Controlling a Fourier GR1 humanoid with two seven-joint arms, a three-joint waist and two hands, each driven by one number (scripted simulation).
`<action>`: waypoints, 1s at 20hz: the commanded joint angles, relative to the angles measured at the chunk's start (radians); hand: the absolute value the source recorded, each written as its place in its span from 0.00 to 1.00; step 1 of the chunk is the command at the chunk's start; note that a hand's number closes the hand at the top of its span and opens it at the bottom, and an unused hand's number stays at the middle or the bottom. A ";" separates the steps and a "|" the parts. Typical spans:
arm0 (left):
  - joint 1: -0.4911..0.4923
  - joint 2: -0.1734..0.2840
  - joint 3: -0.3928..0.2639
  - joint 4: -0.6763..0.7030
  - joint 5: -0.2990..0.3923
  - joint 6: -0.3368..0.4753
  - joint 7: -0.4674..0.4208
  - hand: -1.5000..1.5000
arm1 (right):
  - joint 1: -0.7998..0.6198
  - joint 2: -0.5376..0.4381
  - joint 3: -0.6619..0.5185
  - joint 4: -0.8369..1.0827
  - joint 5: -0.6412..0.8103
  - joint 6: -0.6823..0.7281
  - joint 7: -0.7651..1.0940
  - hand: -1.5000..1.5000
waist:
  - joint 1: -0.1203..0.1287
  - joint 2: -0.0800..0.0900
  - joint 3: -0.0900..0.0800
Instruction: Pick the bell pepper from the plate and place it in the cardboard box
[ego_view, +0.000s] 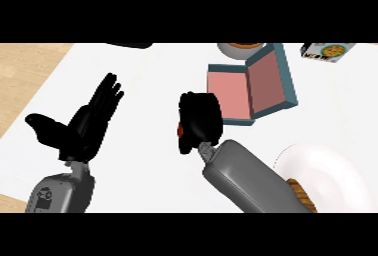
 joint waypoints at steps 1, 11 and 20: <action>-0.034 -0.028 -0.025 0.018 -0.005 0.007 0.009 0.50 | -0.182 0.006 0.094 0.036 -0.049 0.006 0.108 1.00 | 0.015 0.001 -0.001; -0.038 -0.037 -0.018 0.055 -0.036 0.043 -0.002 0.50 | -0.478 0.006 0.077 0.053 -0.082 -0.217 0.446 1.00 | -0.033 -0.016 -0.002; -0.048 -0.023 0.015 0.051 -0.035 0.065 0.009 0.50 | -0.626 0.005 0.030 0.206 -0.070 -0.272 0.593 1.00 | -0.088 -0.017 -0.001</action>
